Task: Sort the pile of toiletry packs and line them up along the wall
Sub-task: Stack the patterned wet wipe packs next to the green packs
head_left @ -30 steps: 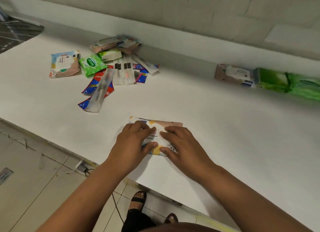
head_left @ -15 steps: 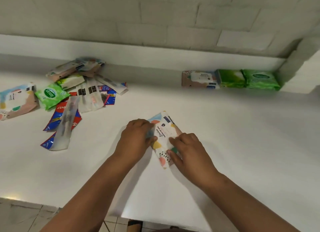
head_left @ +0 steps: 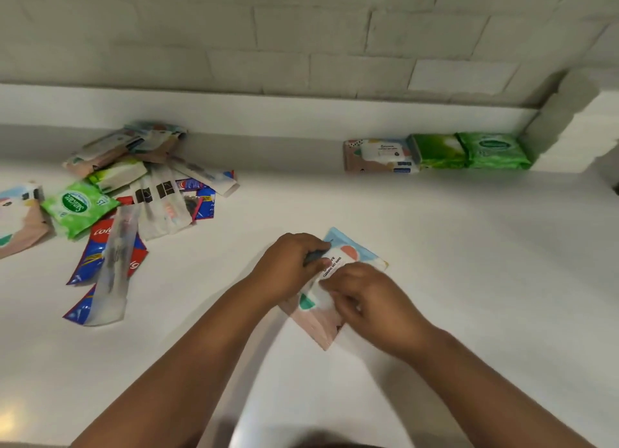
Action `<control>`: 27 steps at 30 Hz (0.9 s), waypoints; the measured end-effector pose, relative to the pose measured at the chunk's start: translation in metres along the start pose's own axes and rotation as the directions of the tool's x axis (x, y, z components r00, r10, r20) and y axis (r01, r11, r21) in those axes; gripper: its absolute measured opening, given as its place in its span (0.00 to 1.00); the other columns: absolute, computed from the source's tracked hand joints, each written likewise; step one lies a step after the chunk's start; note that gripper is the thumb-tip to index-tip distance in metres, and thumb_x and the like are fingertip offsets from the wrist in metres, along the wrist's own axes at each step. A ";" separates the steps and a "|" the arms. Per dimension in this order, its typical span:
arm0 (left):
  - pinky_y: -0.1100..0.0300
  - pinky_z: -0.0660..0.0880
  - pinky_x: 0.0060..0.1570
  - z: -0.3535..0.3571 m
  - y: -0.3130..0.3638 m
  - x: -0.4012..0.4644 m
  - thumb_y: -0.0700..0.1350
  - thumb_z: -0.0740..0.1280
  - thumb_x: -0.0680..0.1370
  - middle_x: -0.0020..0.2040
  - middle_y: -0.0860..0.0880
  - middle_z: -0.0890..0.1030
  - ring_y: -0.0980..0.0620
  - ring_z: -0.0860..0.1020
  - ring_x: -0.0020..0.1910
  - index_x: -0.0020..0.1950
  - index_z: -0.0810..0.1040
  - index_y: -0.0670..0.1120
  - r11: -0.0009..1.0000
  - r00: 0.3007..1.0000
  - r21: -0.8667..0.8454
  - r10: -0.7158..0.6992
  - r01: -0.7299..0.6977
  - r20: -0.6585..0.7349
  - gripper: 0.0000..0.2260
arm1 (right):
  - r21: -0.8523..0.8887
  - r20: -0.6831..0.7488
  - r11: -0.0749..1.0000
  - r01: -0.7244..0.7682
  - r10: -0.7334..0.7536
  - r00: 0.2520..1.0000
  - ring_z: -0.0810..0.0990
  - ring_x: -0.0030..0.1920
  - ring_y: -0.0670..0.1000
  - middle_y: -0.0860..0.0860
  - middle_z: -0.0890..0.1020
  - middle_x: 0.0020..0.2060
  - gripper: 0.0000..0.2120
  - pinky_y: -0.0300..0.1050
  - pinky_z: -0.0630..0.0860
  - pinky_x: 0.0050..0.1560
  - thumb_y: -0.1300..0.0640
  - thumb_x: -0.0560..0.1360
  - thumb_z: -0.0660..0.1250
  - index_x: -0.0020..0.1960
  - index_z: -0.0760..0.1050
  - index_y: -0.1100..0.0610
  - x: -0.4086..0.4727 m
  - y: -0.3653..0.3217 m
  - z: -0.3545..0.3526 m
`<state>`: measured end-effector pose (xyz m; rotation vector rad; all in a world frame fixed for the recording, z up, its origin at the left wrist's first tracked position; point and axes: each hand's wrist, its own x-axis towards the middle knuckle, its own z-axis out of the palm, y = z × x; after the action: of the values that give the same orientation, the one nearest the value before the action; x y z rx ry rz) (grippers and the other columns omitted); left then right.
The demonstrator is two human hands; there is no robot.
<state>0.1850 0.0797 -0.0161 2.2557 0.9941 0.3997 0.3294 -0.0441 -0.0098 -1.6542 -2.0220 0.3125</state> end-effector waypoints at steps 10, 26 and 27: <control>0.60 0.68 0.56 0.011 0.029 -0.057 0.64 0.66 0.71 0.60 0.54 0.70 0.53 0.68 0.59 0.66 0.69 0.52 0.971 0.998 0.238 0.011 0.003 -0.057 0.27 | 0.012 0.061 0.992 -0.122 0.122 0.991 0.67 0.71 0.43 0.44 0.73 0.69 0.20 0.41 0.67 0.68 0.47 0.79 0.61 0.70 0.71 0.48 0.006 0.046 -0.004; 0.53 0.69 0.63 0.003 -0.013 -0.016 0.47 0.66 0.77 0.70 0.47 0.70 0.45 0.69 0.66 0.71 0.70 0.48 0.969 0.993 0.245 -0.015 0.045 -0.120 0.22 | -0.194 -0.144 0.914 -0.357 0.333 0.932 0.75 0.57 0.53 0.51 0.78 0.59 0.28 0.48 0.74 0.55 0.37 0.75 0.57 0.66 0.74 0.54 0.003 0.038 0.015; 0.53 0.70 0.62 0.005 -0.013 -0.014 0.47 0.66 0.77 0.70 0.47 0.70 0.44 0.70 0.65 0.71 0.70 0.49 0.969 0.993 0.242 -0.016 0.045 -0.121 0.21 | -0.198 -0.145 0.911 -0.362 0.338 0.930 0.75 0.57 0.54 0.51 0.79 0.59 0.28 0.48 0.74 0.55 0.37 0.75 0.56 0.67 0.74 0.54 0.004 0.039 0.014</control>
<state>0.1705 0.0740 -0.0285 2.4557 1.1943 0.4210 0.3545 -0.0288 -0.0394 -2.1307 -1.7239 0.1172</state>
